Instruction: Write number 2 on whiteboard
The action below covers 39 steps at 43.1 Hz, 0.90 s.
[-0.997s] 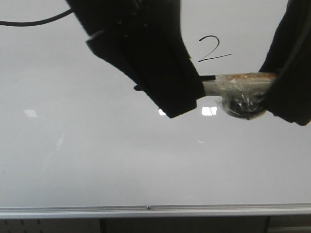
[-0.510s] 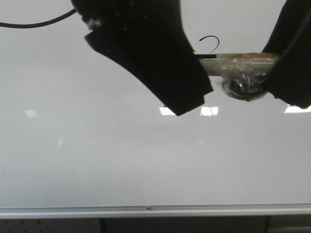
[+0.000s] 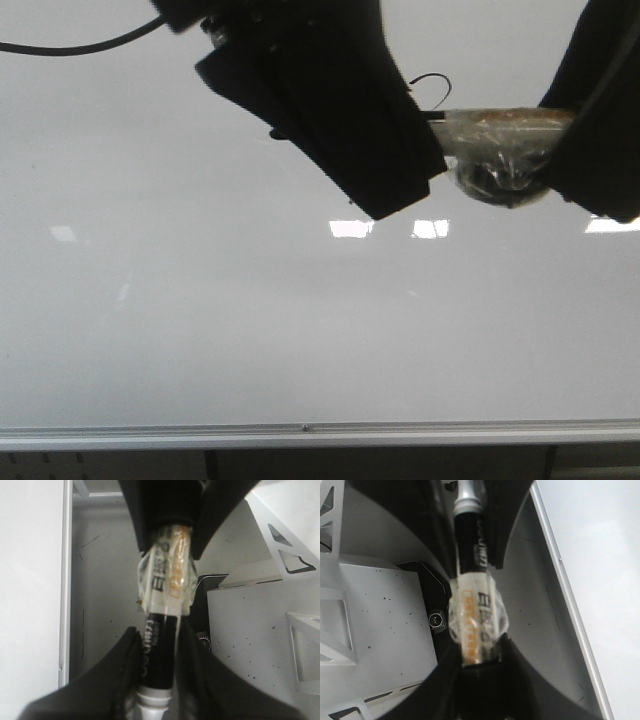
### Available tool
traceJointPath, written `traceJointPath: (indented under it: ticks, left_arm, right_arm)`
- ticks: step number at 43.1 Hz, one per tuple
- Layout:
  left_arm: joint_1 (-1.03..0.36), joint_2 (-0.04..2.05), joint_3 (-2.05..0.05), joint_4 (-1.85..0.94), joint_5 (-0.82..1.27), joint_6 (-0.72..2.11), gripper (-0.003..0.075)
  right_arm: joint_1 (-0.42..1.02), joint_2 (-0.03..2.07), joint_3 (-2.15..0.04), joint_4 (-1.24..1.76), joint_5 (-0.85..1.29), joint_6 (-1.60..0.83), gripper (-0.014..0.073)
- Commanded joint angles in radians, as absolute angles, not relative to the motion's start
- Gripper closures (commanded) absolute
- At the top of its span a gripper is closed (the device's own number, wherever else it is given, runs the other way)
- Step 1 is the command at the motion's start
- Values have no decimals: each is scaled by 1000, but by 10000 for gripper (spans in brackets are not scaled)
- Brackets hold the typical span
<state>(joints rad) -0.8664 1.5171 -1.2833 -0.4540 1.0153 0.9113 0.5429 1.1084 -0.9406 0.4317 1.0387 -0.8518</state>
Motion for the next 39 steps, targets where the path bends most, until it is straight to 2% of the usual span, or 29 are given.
traceJointPath:
  ticks: [1, 3, 6, 14, 18, 29, 39]
  left_arm:
    - [-866, 1485, -1316, -487, 987, 910, 690]
    - [-866, 1485, -1316, -487, 987, 910, 714]
    - [-866, 1485, -1316, -487, 987, 907, 735]
    - [-866, 1483, -1318, -455, 997, 870, 734]
    - [-866, 1469, -1318, -368, 1002, 797, 734]
    - [-848, 1361, -1318, -87, 1018, 508, 734]
    - [-662, 1181, -1255, 98, 1009, 189, 734]
  right_arm:
    - [545, 1087, -972, 471, 1011, -862, 587]
    - [545, 1087, -972, 471, 1013, -862, 578]
    - [545, 1087, -972, 471, 1014, -861, 506]
    - [535, 1082, -972, 471, 1027, -848, 131]
    - [494, 1061, -972, 459, 1058, -830, 34]
    - [294, 947, -972, 346, 1077, -687, 33]
    - [189, 882, -972, 313, 1077, -648, 33]
